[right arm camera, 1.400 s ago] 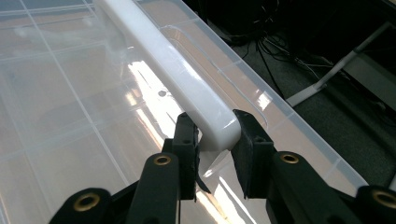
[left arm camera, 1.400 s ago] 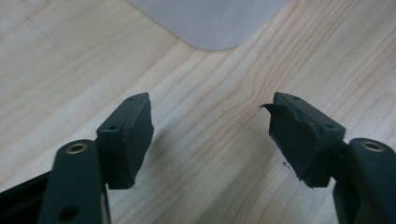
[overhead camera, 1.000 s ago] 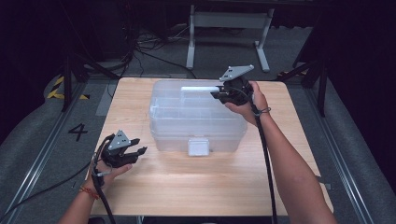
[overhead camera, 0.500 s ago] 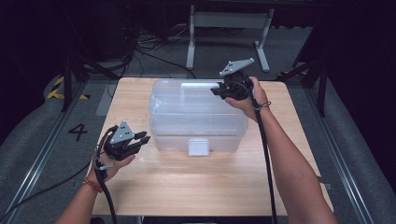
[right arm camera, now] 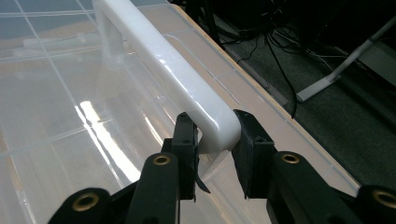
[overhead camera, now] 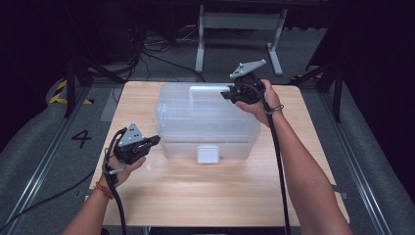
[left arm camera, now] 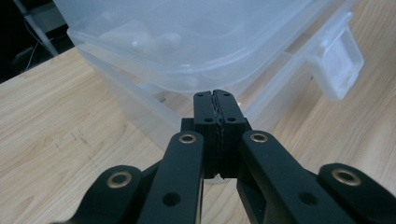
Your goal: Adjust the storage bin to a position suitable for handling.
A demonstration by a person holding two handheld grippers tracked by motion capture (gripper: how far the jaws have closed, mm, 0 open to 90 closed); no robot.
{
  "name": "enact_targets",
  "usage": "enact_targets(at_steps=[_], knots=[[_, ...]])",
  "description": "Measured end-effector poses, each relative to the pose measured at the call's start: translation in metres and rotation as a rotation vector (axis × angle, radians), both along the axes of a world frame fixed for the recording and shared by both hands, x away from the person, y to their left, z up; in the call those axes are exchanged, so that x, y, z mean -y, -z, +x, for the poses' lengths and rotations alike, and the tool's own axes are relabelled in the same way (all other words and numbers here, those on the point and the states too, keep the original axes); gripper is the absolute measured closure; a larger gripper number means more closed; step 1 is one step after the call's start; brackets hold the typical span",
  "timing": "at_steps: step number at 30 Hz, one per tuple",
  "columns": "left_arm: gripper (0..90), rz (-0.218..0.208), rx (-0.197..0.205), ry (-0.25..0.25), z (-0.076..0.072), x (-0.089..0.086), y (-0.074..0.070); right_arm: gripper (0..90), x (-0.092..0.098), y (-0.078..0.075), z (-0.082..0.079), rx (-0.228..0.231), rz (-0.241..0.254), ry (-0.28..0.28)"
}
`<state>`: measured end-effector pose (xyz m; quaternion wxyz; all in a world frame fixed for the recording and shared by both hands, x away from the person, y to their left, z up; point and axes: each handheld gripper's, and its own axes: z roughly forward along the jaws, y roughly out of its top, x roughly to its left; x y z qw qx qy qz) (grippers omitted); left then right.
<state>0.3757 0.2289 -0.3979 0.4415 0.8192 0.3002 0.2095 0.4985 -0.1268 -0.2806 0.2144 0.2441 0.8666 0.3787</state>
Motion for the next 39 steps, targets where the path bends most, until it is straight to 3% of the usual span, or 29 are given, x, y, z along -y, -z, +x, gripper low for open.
enact_targets(at_steps=[12,21,25,29,32,39], knots=[[89.9,-0.032,0.016,-0.021,0.001,0.001,0.005,70.8,0.0,0.0,-0.004,0.019,-0.015,0.017],[90.0,-0.028,0.023,-0.022,0.001,0.001,0.005,63.4,0.015,-0.001,-0.015,0.048,0.044,0.062],[90.0,-0.027,0.017,-0.022,0.001,0.001,0.005,63.1,0.03,-0.006,-0.024,0.076,0.05,0.087],[90.0,-0.022,0.018,-0.023,0.0,0.002,0.005,62.0,0.063,-0.013,-0.04,0.091,0.107,0.098],[90.0,-0.018,0.019,-0.023,0.0,0.002,0.005,61.4,0.076,-0.014,-0.048,0.115,0.101,0.111],[90.0,-0.014,0.019,-0.026,0.0,0.002,0.005,60.1,0.114,0.0,-0.069,0.129,0.12,0.13]])
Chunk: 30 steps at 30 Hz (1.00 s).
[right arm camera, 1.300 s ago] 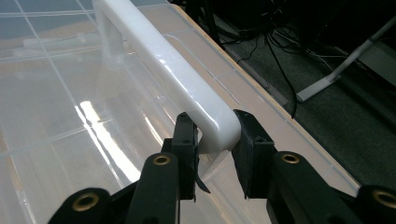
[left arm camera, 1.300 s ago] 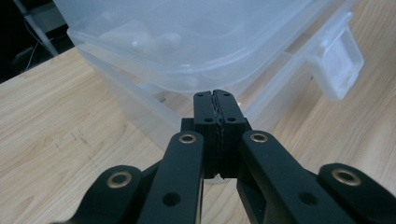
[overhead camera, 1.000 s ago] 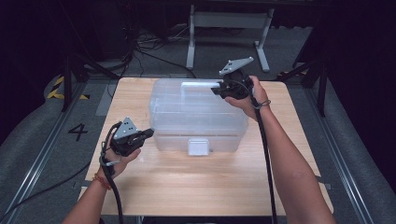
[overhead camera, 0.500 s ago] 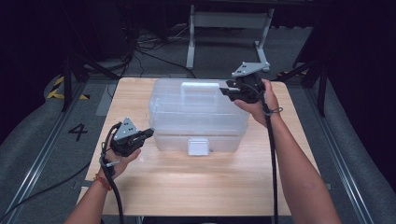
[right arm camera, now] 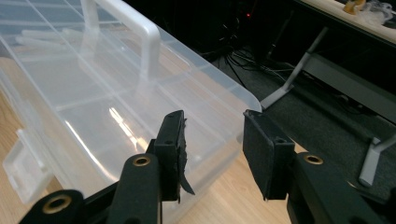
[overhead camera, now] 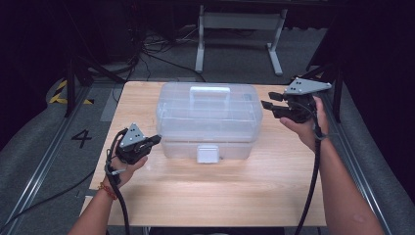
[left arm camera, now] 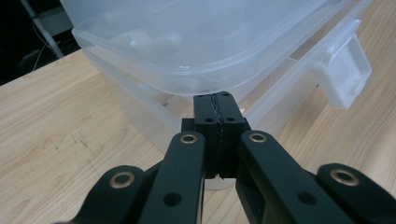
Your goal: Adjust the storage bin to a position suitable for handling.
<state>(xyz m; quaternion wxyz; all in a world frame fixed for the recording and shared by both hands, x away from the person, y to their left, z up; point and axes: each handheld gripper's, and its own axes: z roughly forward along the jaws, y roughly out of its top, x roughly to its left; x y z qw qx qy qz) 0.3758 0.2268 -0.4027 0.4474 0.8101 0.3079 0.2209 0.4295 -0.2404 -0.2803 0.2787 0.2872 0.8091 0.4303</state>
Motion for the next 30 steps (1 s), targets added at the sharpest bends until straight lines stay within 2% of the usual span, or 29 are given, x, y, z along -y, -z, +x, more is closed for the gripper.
enact_targets(at_steps=[7,8,10,12,13,14,16,17,19,23,27,30], knots=[[90.0,0.005,0.004,0.001,0.0,0.0,0.0,59.1,0.019,0.017,-0.012,-0.005,-0.008,0.004],[90.0,0.008,0.004,0.001,0.0,0.0,0.0,58.5,0.023,0.026,-0.016,-0.008,-0.015,0.005],[90.0,0.007,0.004,0.001,0.0,0.0,0.0,57.6,0.024,0.03,-0.017,-0.011,-0.016,0.004],[90.0,0.009,0.005,-0.002,0.0,0.001,0.0,53.8,0.027,0.046,-0.021,-0.032,-0.002,-0.007],[90.0,0.009,0.005,-0.002,0.0,0.001,0.0,53.8,0.027,0.046,-0.021,-0.032,-0.002,-0.007],[90.0,0.008,0.005,-0.003,0.0,0.001,0.0,52.1,0.027,0.053,-0.022,-0.052,0.008,-0.017],[90.0,0.006,0.003,-0.005,0.0,0.001,0.0,49.8,0.023,0.068,-0.025,-0.066,-0.058,-0.02],[90.0,0.005,0.003,-0.005,0.0,0.001,0.0,49.2,0.022,0.074,-0.027,-0.068,-0.067,-0.025],[90.0,0.005,0.003,-0.005,0.0,0.001,0.0,47.7,0.021,0.084,-0.029,-0.086,-0.043,-0.042],[90.0,0.003,0.003,-0.009,0.0,0.001,0.0,45.6,0.016,0.1,-0.031,-0.106,-0.058,-0.047],[90.0,0.004,0.005,-0.011,0.0,0.002,0.0,44.3,0.012,0.107,-0.031,-0.1,-0.043,-0.045],[90.0,0.007,0.006,-0.011,0.0,0.002,0.0,43.5,0.007,0.109,-0.029,-0.096,-0.05,-0.046]])
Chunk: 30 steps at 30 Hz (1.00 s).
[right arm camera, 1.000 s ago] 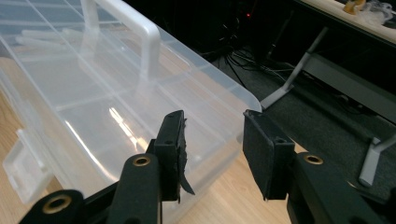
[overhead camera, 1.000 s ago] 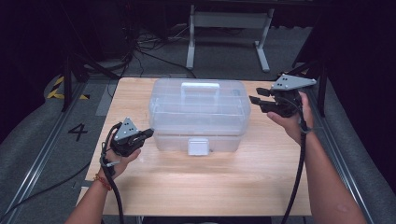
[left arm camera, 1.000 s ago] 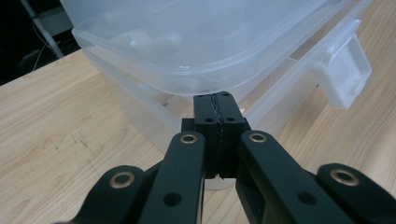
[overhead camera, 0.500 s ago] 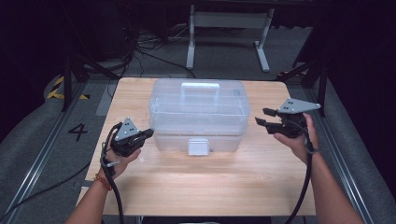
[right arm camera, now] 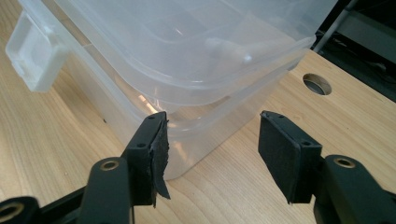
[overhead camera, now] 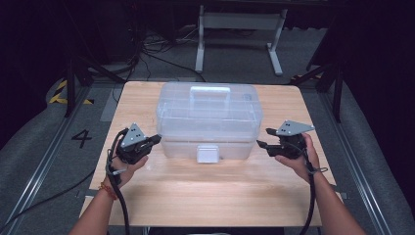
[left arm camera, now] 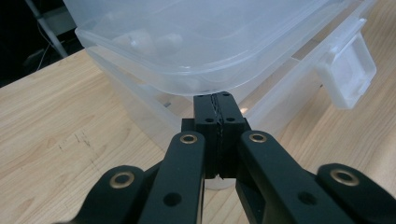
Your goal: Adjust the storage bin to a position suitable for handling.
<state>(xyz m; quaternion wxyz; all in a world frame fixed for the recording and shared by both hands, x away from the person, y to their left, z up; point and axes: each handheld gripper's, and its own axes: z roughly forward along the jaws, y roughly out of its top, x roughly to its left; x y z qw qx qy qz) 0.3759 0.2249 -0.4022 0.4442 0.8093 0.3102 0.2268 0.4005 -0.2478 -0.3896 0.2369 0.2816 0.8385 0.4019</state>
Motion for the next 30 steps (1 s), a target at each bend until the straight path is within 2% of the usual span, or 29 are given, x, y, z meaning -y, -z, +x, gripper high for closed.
enact_targets(at_steps=[12,15,16,19,22,25,30], knots=[[89.9,-0.007,0.004,0.009,0.0,0.002,-0.001,41.0,-0.005,0.002,0.005,0.009,0.063,0.0],[89.9,0.005,0.012,0.022,0.0,0.006,-0.001,41.0,-0.005,0.001,0.005,0.022,0.075,0.001],[89.8,0.016,0.015,0.024,-0.001,0.008,-0.002,41.0,-0.005,0.0,0.004,0.037,0.074,0.0],[89.7,0.014,0.018,0.026,-0.002,0.008,-0.002,41.2,-0.007,-0.001,0.003,0.051,0.071,0.0],[88.7,0.001,0.007,0.023,-0.001,0.004,-0.001,44.6,-0.006,-0.004,0.0,0.076,0.105,0.002],[87.5,-0.006,0.005,0.021,-0.001,0.002,-0.001,45.5,-0.006,-0.007,0.0,0.088,0.113,0.008],[86.0,-0.013,-0.002,0.026,-0.001,0.001,0.0,47.7,-0.006,-0.014,-0.002,0.138,0.139,0.015]])
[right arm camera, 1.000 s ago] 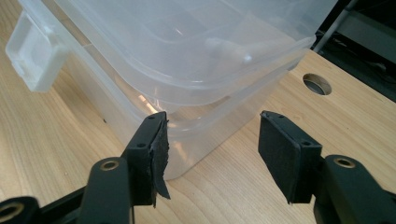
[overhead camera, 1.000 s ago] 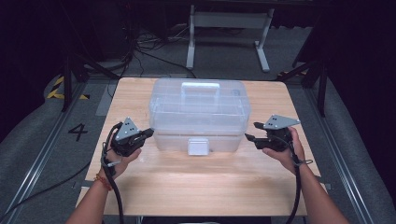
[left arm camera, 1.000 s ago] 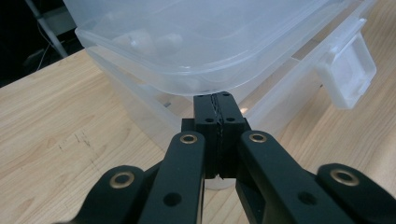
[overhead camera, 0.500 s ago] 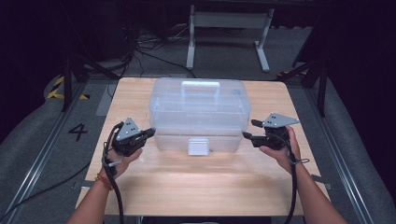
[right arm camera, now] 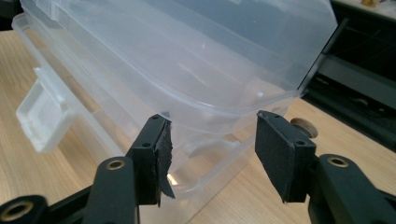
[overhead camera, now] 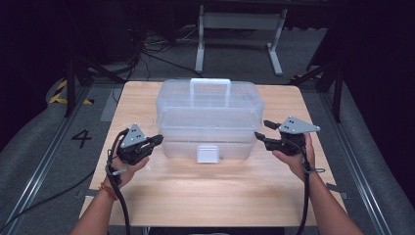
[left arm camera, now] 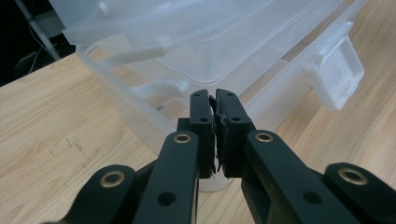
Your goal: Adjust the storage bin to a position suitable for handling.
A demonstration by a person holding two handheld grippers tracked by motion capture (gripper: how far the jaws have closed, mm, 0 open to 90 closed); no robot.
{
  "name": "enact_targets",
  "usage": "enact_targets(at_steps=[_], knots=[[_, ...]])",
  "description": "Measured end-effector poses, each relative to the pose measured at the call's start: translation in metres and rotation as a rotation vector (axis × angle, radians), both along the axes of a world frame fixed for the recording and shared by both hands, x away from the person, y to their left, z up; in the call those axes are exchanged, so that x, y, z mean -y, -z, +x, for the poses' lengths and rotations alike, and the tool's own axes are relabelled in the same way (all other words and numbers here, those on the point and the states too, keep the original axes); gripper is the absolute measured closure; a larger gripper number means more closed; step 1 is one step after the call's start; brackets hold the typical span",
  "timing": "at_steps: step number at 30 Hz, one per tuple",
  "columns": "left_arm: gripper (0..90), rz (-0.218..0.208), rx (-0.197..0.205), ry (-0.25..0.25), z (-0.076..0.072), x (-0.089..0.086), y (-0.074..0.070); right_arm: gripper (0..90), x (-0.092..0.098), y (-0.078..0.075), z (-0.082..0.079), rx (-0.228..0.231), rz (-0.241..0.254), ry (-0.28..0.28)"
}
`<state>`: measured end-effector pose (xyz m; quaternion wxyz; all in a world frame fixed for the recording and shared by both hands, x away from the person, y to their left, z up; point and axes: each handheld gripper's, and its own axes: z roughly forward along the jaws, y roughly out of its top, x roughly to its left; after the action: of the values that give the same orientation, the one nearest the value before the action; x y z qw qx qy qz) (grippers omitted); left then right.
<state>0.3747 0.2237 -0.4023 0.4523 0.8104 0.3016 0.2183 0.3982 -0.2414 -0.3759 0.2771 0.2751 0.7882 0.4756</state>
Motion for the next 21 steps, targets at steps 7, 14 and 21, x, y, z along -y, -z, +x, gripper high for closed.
enact_targets(at_steps=[7,14,21], knots=[[85.0,-0.005,-0.004,0.006,0.0,0.0,0.0,49.6,-0.004,-0.008,0.0,0.038,0.014,0.005],[84.5,-0.007,-0.001,0.012,0.001,-0.001,0.0,50.0,-0.007,-0.014,0.002,0.063,0.01,0.02],[84.3,-0.01,-0.003,0.015,0.001,-0.002,0.0,49.0,-0.012,-0.02,0.008,0.1,0.016,0.051]])
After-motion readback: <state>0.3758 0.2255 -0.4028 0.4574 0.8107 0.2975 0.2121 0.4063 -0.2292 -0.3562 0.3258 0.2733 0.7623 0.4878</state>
